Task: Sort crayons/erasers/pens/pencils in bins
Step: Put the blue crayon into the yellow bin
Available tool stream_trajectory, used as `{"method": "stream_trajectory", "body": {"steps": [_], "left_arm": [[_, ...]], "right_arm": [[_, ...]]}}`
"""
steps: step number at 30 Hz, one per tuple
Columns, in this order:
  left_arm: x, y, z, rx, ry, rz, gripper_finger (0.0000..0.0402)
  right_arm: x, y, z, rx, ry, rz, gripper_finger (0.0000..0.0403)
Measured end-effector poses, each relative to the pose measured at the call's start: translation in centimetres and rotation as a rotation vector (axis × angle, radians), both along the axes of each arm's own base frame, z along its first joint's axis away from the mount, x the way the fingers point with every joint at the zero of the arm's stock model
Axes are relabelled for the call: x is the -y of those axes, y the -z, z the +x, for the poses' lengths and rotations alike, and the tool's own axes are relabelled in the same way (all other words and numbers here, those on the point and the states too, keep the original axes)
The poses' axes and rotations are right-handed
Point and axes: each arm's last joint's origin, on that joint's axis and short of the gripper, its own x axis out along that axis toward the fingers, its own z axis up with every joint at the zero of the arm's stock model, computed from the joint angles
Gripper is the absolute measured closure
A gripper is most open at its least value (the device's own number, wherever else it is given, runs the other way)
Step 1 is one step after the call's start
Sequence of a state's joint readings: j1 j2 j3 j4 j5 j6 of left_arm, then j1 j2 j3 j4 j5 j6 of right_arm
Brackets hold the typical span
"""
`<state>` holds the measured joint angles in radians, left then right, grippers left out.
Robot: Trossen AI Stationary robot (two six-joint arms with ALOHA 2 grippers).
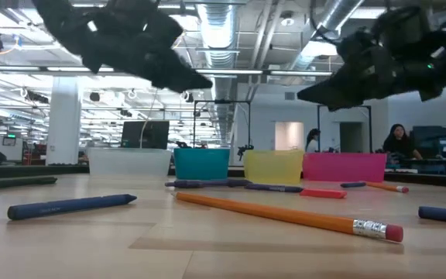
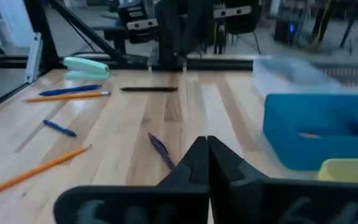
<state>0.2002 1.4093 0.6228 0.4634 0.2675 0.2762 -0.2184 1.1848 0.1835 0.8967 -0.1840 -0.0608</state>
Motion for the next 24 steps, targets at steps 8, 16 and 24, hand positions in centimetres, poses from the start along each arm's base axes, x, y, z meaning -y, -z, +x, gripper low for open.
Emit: {"method": "stream_trajectory", "body": {"steps": [8, 16, 24], "left_arm": [[1.0, -1.2, 2.7, -0.171, 0.055, 0.015, 0.0401], [1.9, 1.8, 7.5, -0.398, 0.122, 0.024, 0.0401], [1.9, 3.8, 11.0, -0.495, 0.168, -0.025, 0.0374]], "right_arm": [[2.4, 0.1, -2.1, 0.065, 0.033, -0.016, 0.0394], [2.6, 0.3, -2.4, 0.033, -0.075, 0.084, 0.0397], [1.4, 0.4, -2.0, 0.025, -0.144, 0.053, 0.0398]]}}
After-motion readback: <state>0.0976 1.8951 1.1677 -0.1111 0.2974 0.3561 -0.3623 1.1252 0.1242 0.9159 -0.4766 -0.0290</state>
